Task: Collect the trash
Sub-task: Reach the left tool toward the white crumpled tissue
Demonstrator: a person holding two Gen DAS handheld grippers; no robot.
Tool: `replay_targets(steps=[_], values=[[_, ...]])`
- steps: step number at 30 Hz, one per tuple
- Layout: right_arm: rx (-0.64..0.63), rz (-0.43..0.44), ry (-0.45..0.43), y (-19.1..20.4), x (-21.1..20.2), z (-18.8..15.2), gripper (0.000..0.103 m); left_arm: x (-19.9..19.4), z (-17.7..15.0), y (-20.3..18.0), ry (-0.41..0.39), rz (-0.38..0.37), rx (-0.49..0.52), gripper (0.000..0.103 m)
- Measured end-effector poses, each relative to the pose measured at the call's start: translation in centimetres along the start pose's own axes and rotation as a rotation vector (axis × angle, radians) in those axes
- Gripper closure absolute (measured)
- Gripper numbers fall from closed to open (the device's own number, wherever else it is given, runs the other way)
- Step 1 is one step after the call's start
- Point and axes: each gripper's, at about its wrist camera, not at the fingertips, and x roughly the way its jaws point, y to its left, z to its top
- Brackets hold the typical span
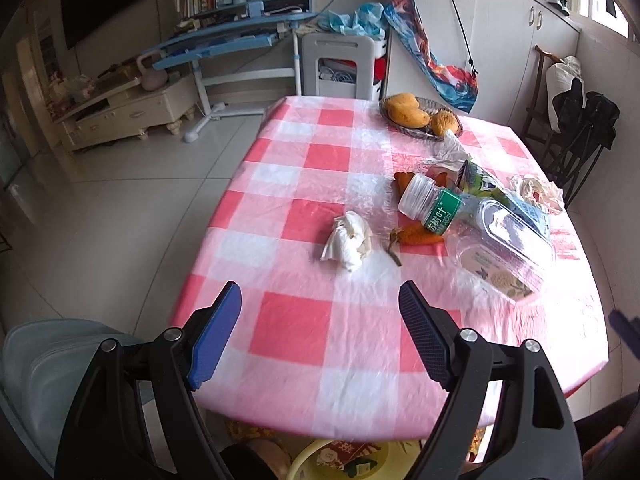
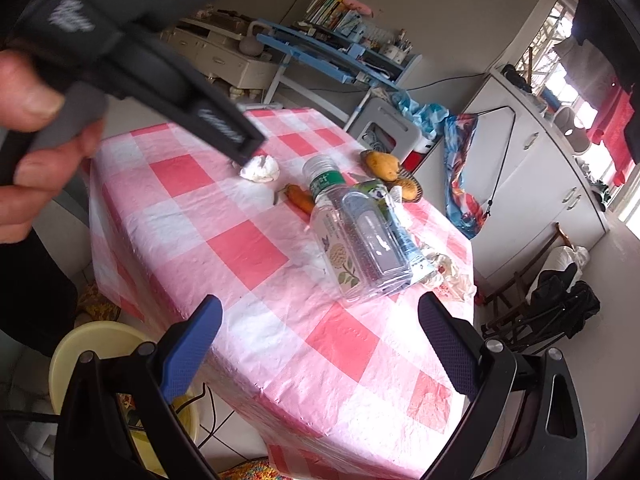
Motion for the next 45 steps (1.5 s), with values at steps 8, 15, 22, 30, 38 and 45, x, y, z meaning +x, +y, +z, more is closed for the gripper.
replay_targets(steps=[8, 15, 22, 30, 38, 45], values=[[-0.021, 0.024, 0.054, 0.4, 1.2, -0.1, 0.009, 2.9, 1.3, -1.5, 0.037, 0.008, 0.013, 0.025], [-0.034, 0.041, 0.077, 0.5, 1.8, -0.1, 0.009, 4.8, 2.1, -1.7, 0.073, 0.009, -0.003, 0.025], [-0.043, 0.057, 0.096, 0.7, 2.6, 0.0, 0.009, 5.9, 2.5, -2.1, 0.091, 0.007, 0.001, 0.025], [-0.054, 0.064, 0.096, 0.8, 3.0, 0.3, 0.009, 6.7, 2.9, -2.2, 0.101, 0.009, -0.001, 0.025], [-0.051, 0.075, 0.095, 0.6, 3.7, 0.5, 0.009, 7.5, 3.4, -2.4, 0.11, 0.009, 0.01, 0.025], [-0.035, 0.079, 0.085, 0.2, 4.3, 0.8, 0.009, 8.2, 3.5, -2.3, 0.134, -0.04, 0.02, 0.051]])
